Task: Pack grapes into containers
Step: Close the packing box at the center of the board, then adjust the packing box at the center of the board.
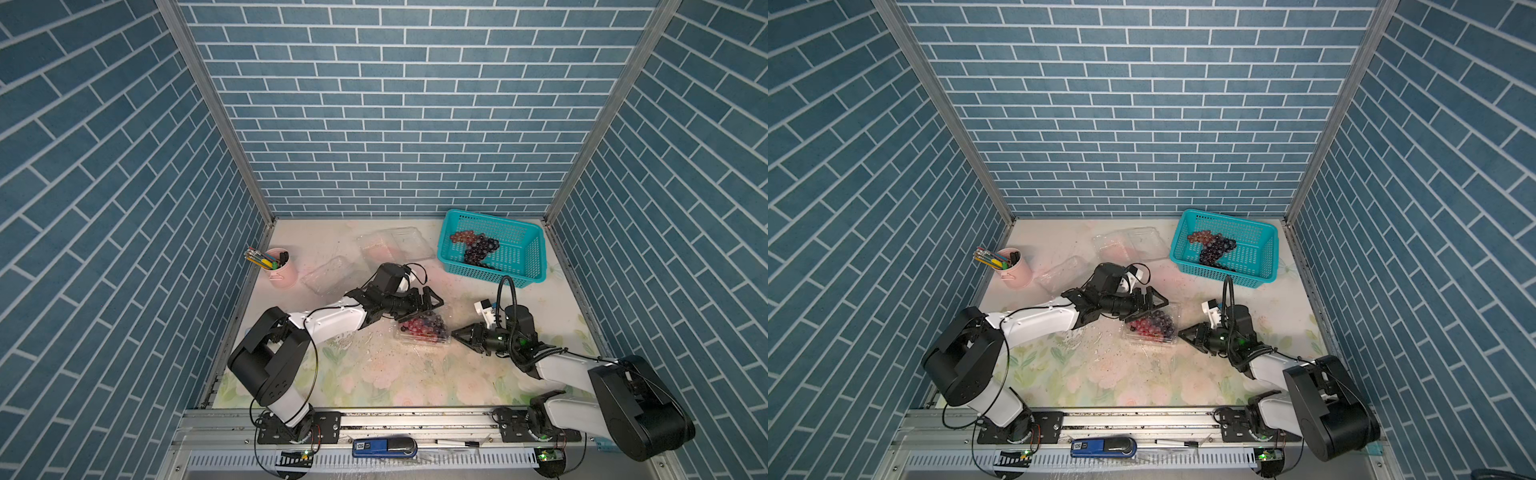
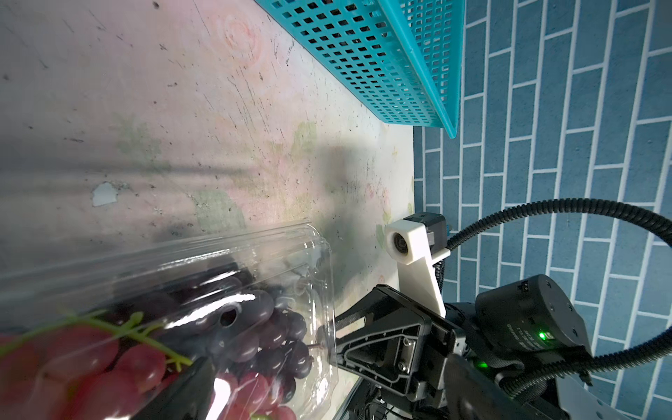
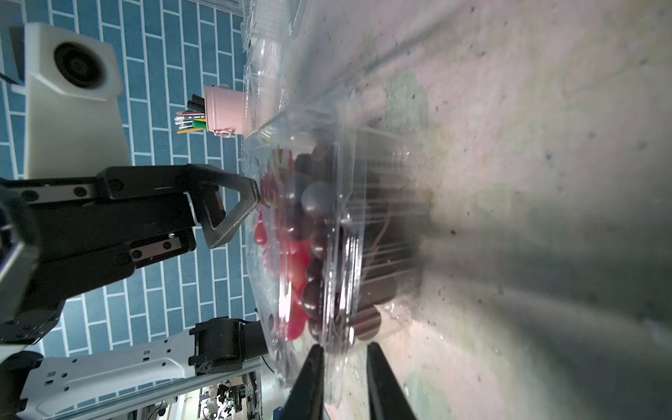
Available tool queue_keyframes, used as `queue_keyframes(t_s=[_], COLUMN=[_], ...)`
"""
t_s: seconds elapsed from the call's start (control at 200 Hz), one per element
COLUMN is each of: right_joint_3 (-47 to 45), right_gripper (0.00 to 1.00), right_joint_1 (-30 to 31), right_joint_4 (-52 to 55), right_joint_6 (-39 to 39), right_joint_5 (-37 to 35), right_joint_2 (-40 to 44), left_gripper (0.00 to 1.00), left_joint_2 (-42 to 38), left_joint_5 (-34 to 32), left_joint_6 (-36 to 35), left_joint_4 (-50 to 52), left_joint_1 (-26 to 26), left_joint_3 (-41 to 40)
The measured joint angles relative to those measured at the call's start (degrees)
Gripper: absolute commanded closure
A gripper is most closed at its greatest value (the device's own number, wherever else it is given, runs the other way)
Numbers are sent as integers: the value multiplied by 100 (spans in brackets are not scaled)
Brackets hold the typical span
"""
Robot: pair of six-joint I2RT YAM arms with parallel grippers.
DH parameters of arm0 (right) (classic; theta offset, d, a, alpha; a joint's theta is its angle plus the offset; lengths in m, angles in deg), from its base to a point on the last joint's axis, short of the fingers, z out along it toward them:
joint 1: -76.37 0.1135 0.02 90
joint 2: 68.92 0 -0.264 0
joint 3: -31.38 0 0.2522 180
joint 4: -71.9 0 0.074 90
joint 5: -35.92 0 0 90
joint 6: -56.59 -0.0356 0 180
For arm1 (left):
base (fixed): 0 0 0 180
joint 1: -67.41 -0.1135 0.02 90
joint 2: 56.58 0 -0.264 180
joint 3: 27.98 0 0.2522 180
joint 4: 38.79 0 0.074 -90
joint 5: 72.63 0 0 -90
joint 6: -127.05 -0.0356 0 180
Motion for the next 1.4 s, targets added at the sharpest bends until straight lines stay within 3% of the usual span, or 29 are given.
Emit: queue_keyframes(t_s=[0.38,0.64,0.785,0.935,1.195,1.4], right_joint_3=[658,1596,1836,1596,313,-94], right_gripper=[80,81,77,69,64,64], right_joint_1=[2,37,37,-11,-120,284], right_joint_4=[-986,-1176,-1231,-1283,-1799,-2846], right_joint_6=[-299,-446,-448,-503,-802,-1255], right_joint_5=[-37,-42,-92,-295,-1147,-1794], right_joint_2=[-1349,-2302,-2559,-2378,-1196,-1519], left_gripper=[0,0,0,0,0,0], left_joint_2=[-240,-400,-402,-402,-402,-402], left_joint_5=[-20,-63,-68,-66,-66,-66], left_joint_6=[-57,-116,-103,-87,-92,-90], left_joint_4=[210,313,262,186,177,177], left_joint_1=[-304,-494,-507,-507,-507,-507], left_joint_3=[-37,-212,-286,-367,-365,-365])
